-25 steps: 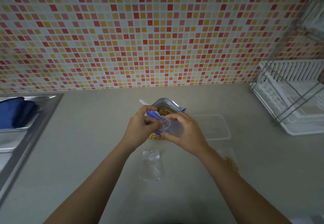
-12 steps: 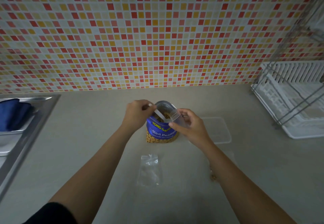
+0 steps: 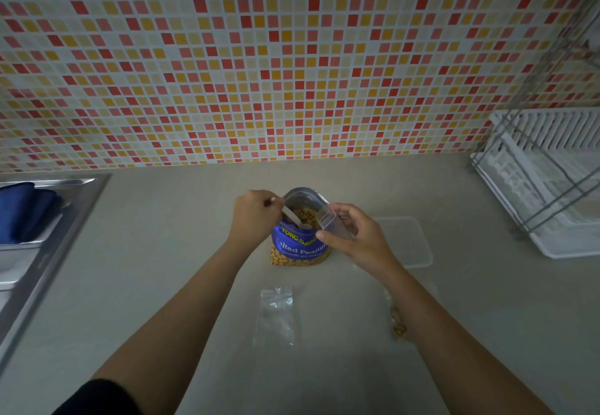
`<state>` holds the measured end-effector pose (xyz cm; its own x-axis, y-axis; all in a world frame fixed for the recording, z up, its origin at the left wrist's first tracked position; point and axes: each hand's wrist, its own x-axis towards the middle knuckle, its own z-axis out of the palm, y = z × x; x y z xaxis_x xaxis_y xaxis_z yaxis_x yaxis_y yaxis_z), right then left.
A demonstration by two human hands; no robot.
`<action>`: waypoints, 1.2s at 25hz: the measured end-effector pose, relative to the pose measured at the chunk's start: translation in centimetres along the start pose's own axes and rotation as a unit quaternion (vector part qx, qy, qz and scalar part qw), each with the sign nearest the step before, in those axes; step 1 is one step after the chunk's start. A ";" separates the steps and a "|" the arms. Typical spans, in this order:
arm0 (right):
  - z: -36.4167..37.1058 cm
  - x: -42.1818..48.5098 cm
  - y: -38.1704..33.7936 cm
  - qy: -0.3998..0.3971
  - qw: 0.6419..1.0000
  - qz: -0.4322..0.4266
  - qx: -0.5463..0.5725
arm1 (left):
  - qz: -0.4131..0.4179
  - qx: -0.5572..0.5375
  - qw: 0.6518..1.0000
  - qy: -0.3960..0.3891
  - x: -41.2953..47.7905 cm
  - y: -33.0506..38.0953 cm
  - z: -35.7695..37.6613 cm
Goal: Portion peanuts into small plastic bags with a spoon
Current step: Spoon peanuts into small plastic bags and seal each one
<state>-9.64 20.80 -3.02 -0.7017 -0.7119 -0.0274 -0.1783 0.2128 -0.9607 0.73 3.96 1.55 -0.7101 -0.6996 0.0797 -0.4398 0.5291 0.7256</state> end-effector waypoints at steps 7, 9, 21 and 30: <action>-0.7 0.0 -0.6 -0.012 1.000 0.000 -0.022 | -0.242 -0.258 0.934 0.046 1.4 -0.1 -0.1; -0.9 0.1 -1.2 0.006 1.000 -0.005 -0.030 | -0.259 -0.272 0.924 0.064 1.6 -0.4 -0.4; 0.2 2.1 -4.2 0.032 0.968 -0.060 -0.240 | -0.272 -0.329 0.895 0.128 3.5 -1.7 -4.0; 1.9 2.2 -4.5 0.045 0.983 -0.048 -0.172 | -0.212 -0.251 0.935 0.136 4.1 0.5 -4.8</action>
<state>-9.08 16.99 0.68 -0.7259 -0.6807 0.0982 -0.4583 0.3724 -0.8070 0.24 -1.02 5.52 -0.3349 -0.9273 -0.1674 -0.2877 -0.0686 0.9553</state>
